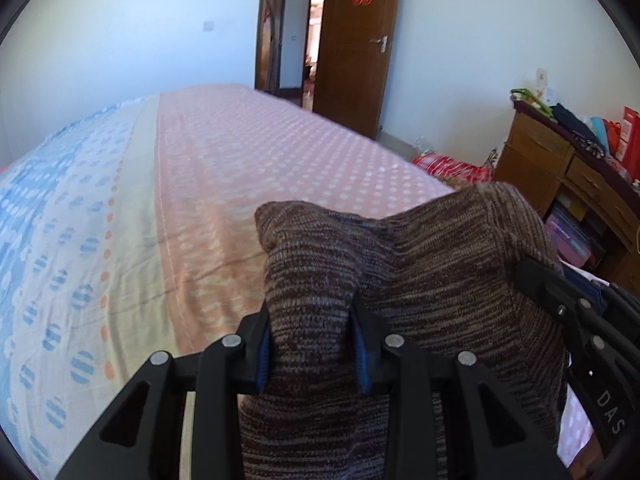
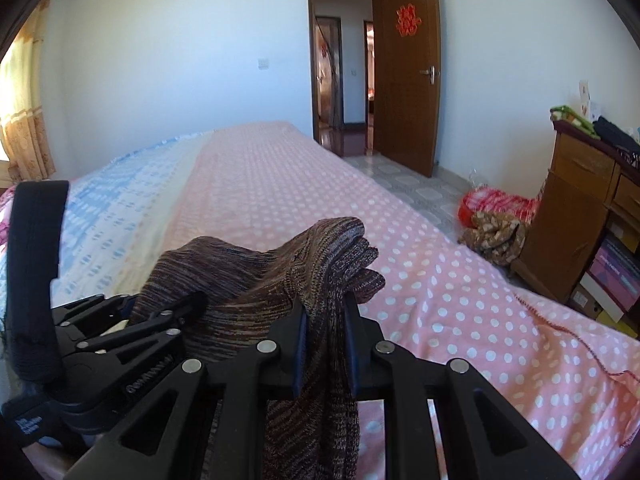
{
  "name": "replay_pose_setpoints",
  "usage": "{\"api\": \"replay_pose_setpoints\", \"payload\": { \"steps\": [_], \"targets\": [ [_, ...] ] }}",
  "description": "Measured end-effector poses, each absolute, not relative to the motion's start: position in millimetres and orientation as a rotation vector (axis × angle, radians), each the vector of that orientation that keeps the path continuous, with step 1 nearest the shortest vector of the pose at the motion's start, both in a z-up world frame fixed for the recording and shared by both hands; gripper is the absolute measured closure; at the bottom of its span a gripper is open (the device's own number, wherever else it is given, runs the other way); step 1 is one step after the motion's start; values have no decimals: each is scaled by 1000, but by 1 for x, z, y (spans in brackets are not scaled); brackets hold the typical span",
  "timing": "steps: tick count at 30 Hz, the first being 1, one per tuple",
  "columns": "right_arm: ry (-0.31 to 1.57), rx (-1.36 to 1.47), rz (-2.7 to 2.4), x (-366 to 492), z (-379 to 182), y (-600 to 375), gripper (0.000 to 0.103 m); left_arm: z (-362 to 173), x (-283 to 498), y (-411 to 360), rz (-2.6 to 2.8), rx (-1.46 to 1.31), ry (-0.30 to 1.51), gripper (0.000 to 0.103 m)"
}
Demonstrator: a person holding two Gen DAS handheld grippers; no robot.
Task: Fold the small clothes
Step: 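Lower the sweater onto the pink sheet and open both tools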
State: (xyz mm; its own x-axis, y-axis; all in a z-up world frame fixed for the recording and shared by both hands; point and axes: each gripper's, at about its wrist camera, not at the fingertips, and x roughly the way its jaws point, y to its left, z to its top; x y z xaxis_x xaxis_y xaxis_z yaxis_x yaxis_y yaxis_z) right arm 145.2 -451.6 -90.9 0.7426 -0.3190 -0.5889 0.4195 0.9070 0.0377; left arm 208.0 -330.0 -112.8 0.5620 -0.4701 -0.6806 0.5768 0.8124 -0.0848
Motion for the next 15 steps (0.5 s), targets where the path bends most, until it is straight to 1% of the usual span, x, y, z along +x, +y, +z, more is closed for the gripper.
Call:
{"api": "replay_pose_setpoints", "payload": {
  "steps": [2, 5, 7, 8, 9, 10, 11, 12, 13, 15],
  "targets": [
    [666, 203, -408, 153, -103, -461, 87, -119, 210, -330, -610, 139, 786, 69],
    [696, 224, -407, 156, -105, -469, 87, -118, 211, -331, -590, 137, 801, 60],
    [763, 231, -419, 164, -114, -472, 87, -122, 215, -332, -562, 149, 830, 41],
    [789, 243, -422, 166, -117, -474, 86, -124, 218, -332, -549, 141, 854, 35],
    [819, 263, -427, 168, -121, -478, 85, -126, 223, -330, -537, 121, 879, 22],
    [840, 284, -429, 169, -125, -482, 85, -128, 228, -327, -534, 90, 917, 12],
    [853, 315, -425, 169, -127, -487, 83, -133, 236, -322, -543, 45, 976, 9],
    [854, 331, -423, 167, -129, -490, 78, -137, 243, -318, -563, 6, 1020, 6],
    [856, 338, -427, 166, -129, -492, 74, -136, 245, -315, -578, -9, 1034, 6],
    [854, 344, -443, 161, -128, -495, 60, -133, 241, -313, -589, 33, 1041, 6]
  ]
}}
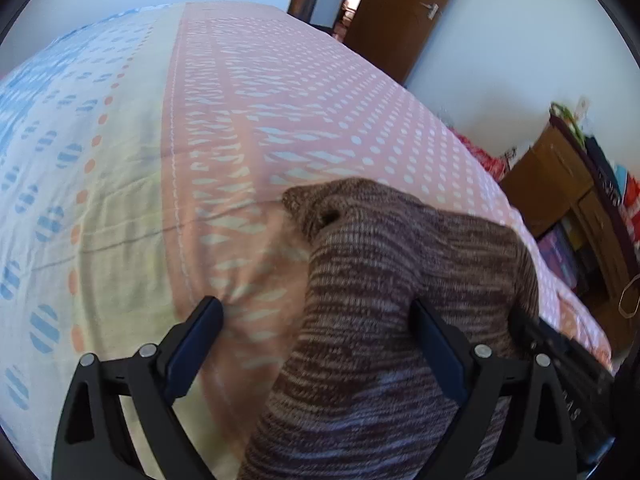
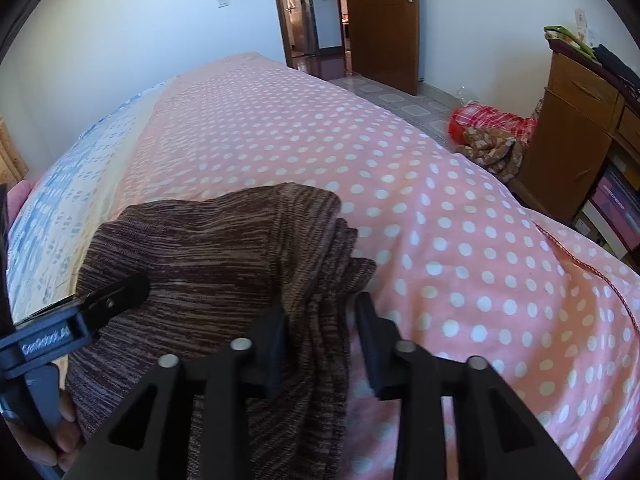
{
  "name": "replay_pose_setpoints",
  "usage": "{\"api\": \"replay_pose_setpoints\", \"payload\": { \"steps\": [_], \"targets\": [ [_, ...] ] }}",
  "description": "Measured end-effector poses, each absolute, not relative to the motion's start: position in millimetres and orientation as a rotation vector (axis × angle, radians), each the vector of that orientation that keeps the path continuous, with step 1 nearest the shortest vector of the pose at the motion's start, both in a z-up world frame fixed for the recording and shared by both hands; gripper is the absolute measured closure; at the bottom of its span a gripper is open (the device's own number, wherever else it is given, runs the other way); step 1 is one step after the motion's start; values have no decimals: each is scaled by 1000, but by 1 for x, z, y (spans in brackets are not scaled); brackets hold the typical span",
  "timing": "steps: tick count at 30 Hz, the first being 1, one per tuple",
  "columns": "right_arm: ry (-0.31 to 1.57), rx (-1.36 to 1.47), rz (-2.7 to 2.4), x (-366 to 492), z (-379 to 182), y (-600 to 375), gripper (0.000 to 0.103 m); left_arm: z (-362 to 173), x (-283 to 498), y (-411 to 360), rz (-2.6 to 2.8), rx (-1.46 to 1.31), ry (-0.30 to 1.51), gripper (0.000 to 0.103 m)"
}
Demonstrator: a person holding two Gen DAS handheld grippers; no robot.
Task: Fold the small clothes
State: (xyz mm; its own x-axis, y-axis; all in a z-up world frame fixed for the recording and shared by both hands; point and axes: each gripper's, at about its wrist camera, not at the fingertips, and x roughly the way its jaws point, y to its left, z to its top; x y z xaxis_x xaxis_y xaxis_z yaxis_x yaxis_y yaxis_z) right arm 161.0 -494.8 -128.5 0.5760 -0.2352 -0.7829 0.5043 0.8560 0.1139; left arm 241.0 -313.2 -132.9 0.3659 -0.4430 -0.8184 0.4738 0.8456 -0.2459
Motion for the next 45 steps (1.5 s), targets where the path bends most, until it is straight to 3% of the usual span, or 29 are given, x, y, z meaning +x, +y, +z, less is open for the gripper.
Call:
{"api": "replay_pose_setpoints", "payload": {
  "steps": [6, 9, 18, 19, 20, 21, 25, 29, 37, 39, 40, 41, 42, 43, 44, 45],
  "targets": [
    [744, 455, -409, 99, -110, -490, 55, -125, 217, -257, -702, -73, 1073, 7],
    [715, 560, -312, 64, -109, -476, 46, -128, 196, -226, -750, -125, 1086, 7],
    [850, 421, -217, 50, -128, -409, 46, -137, 136, -232, -814, 52, 1032, 10],
    [873, 428, -195, 53, -132, -403, 47, -136, 134, -233, -805, 63, 1024, 16],
    [886, 410, -197, 54, -133, -401, 61, -137, 135, -236, -800, 67, 1023, 21],
    [908, 398, -206, 56, -134, -398, 77, -135, 140, -239, -812, 63, 1031, 36],
    [923, 451, -211, 48, -132, -399, 89, -132, 146, -226, -836, -13, 1092, 73],
    [955, 392, -205, 29, -118, -391, 93, -132, 140, -204, -847, -93, 1145, 82],
    [969, 383, -186, 18, -121, -375, 94, -133, 126, -191, -819, -83, 1101, 81],
    [908, 399, -213, 9, -114, -378, 92, -131, 125, -189, -801, -45, 1062, 71],
    [883, 416, -215, 5, -110, -380, 90, -129, 125, -189, -809, -50, 1053, 53],
    [858, 444, -230, 0, -106, -385, 79, -128, 127, -189, -830, -73, 1060, 40],
    [836, 460, -239, -2, -103, -389, 58, -128, 131, -191, -849, -104, 1069, 16],
    [806, 475, -244, -4, -99, -393, 45, -129, 134, -191, -863, -132, 1073, 8],
    [785, 477, -250, -4, -96, -395, 33, -130, 139, -195, -870, -149, 1078, 9],
    [774, 475, -247, -1, -95, -396, 33, -132, 142, -200, -864, -147, 1092, 9]
  ]
}}
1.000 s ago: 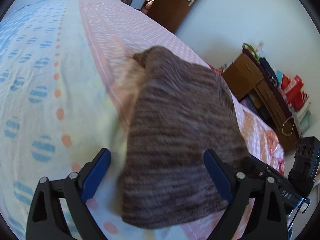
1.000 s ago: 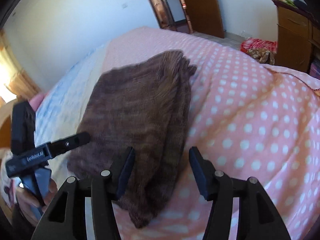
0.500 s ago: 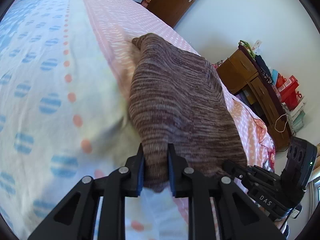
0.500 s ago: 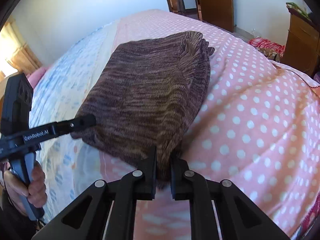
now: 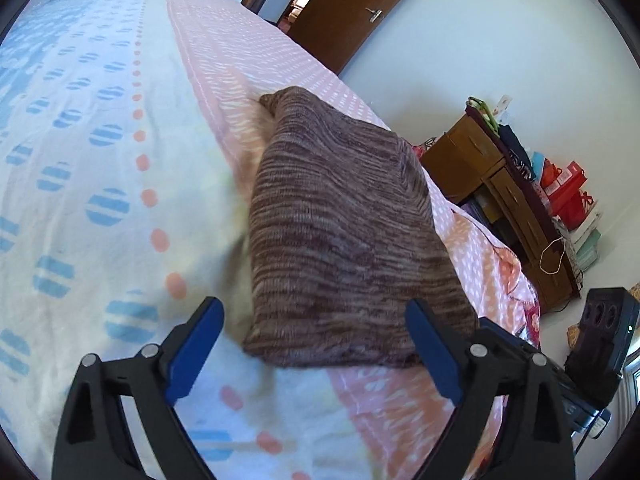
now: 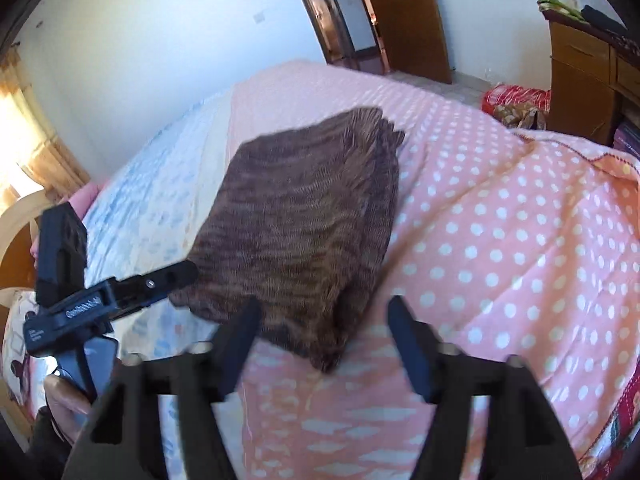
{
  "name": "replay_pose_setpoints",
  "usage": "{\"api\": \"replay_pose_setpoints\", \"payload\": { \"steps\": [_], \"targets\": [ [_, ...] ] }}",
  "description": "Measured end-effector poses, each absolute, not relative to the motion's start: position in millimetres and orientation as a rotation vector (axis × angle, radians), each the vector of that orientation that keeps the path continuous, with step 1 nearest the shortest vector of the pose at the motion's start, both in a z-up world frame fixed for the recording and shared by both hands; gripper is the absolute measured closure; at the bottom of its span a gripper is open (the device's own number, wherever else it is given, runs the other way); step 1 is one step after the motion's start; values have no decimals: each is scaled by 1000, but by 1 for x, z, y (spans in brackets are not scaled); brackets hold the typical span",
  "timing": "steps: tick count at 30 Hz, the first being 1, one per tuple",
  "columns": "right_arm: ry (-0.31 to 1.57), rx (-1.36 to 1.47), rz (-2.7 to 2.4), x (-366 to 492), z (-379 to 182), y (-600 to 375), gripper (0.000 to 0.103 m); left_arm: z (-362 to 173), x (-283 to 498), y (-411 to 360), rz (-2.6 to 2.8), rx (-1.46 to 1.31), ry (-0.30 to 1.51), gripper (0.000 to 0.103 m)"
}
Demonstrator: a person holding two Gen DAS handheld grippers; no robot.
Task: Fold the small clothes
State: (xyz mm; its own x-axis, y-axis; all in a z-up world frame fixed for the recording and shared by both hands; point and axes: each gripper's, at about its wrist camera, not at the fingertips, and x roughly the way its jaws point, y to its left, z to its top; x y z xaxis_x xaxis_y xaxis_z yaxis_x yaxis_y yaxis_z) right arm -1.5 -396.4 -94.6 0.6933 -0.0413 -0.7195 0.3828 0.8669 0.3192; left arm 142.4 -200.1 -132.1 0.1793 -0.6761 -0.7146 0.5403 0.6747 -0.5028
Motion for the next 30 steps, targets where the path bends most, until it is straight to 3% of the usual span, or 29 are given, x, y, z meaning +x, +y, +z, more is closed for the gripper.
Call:
{"api": "replay_pose_setpoints", "payload": {
  "steps": [2, 4, 5, 6, 7, 10, 12, 18, 23, 27, 30],
  "targets": [
    [796, 455, -221, 12, -97, -395, 33, -140, 150, -207, -865, -167, 1134, 17],
    [854, 420, -232, 25, -106, -392, 33, -146, 155, -210, -849, -201, 1154, 34],
    [896, 413, -238, 34, -115, -391, 41, -146, 156, -210, -854, -212, 1145, 39],
    [899, 400, -227, 39, -118, -388, 57, -147, 156, -210, -869, -215, 1147, 60],
    [942, 400, -215, 47, -127, -386, 65, -149, 156, -210, -872, -208, 1159, 76],
    [951, 422, -226, 53, -136, -389, 83, -153, 157, -207, -876, -240, 1160, 82],
    [925, 498, -190, 42, -128, -396, 89, -151, 154, -202, -886, -275, 1175, 83],
    [932, 494, -101, 18, -103, -389, 89, -127, 129, -187, -953, -307, 1171, 85],
    [979, 508, -109, 17, -125, -384, 89, -153, 124, -183, -863, -212, 1217, 83],
    [949, 540, -113, 6, -121, -383, 87, -147, 119, -179, -836, -139, 1176, 72],
    [959, 477, -166, -12, -109, -374, 81, -128, 106, -175, -732, 24, 1062, 48]
  ]
}}
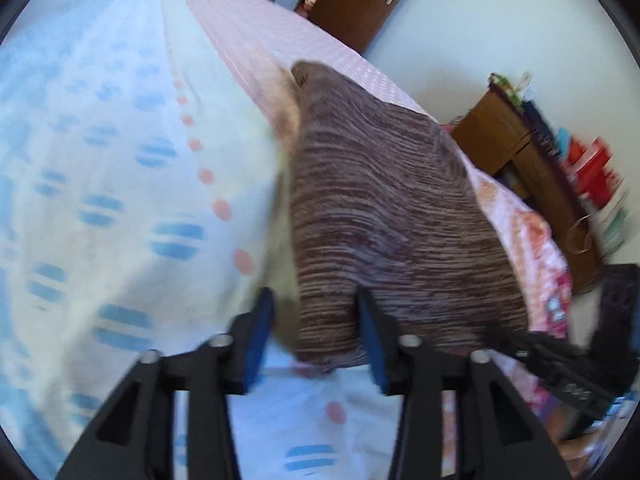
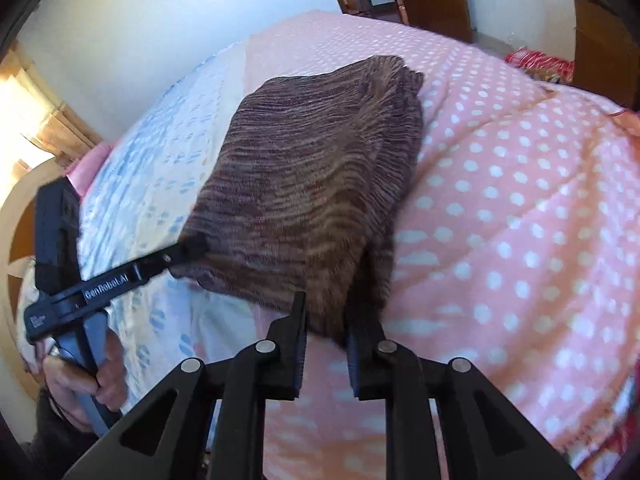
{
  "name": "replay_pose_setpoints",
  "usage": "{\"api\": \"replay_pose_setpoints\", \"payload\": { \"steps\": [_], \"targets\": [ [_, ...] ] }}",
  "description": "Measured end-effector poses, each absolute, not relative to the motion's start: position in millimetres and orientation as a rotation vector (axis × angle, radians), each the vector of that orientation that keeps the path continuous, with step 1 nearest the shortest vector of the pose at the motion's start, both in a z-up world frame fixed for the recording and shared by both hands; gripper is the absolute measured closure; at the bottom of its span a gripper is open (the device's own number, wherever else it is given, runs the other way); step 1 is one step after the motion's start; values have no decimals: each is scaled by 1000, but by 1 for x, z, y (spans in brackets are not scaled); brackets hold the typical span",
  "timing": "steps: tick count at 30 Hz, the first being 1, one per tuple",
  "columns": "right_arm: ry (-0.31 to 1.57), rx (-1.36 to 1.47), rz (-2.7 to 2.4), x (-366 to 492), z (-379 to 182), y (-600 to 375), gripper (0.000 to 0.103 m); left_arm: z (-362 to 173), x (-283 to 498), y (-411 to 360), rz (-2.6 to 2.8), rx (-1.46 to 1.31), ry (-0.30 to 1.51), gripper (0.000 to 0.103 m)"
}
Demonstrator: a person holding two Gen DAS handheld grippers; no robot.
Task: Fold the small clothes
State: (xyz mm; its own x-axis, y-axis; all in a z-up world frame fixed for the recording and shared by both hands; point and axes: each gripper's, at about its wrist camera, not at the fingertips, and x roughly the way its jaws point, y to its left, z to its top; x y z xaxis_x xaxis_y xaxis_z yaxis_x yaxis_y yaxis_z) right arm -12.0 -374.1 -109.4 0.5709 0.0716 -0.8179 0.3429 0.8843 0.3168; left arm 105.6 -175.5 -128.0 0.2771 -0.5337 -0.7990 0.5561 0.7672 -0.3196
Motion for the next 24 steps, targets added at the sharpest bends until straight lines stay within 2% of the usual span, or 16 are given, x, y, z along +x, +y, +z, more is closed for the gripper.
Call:
{"api": "replay_pose_setpoints", "payload": {
  "steps": [2, 4, 5, 6, 9, 13, 18, 23, 24],
  "targets": [
    [928, 420, -206, -27, -98, -369, 78, -115, 93, -175, -680, 109, 978, 47],
    [872, 361, -251, -43, -85, -359, 63, -104, 81, -175, -641, 176, 909, 45],
    [847, 342, -277, -47, -80, -355, 46, -99, 75, -176, -623, 200, 874, 45],
    [813, 329, -308, -53, -74, -352, 35, -94, 69, -176, -616, 213, 849, 45],
    [755, 302, -364, -64, -65, -345, 35, -88, 60, -173, -615, 221, 818, 41],
    [784, 282, -404, -67, -63, -343, 34, -85, 42, -176, -580, 279, 765, 34],
    [810, 229, -415, -79, -56, -334, 35, -83, 27, -173, -570, 304, 790, 31],
    [744, 119, -450, -103, -30, -315, 34, -64, 8, -162, -547, 307, 732, 15],
    [722, 93, -460, -108, -24, -312, 33, -58, 3, -160, -546, 302, 709, 8]
  ]
}}
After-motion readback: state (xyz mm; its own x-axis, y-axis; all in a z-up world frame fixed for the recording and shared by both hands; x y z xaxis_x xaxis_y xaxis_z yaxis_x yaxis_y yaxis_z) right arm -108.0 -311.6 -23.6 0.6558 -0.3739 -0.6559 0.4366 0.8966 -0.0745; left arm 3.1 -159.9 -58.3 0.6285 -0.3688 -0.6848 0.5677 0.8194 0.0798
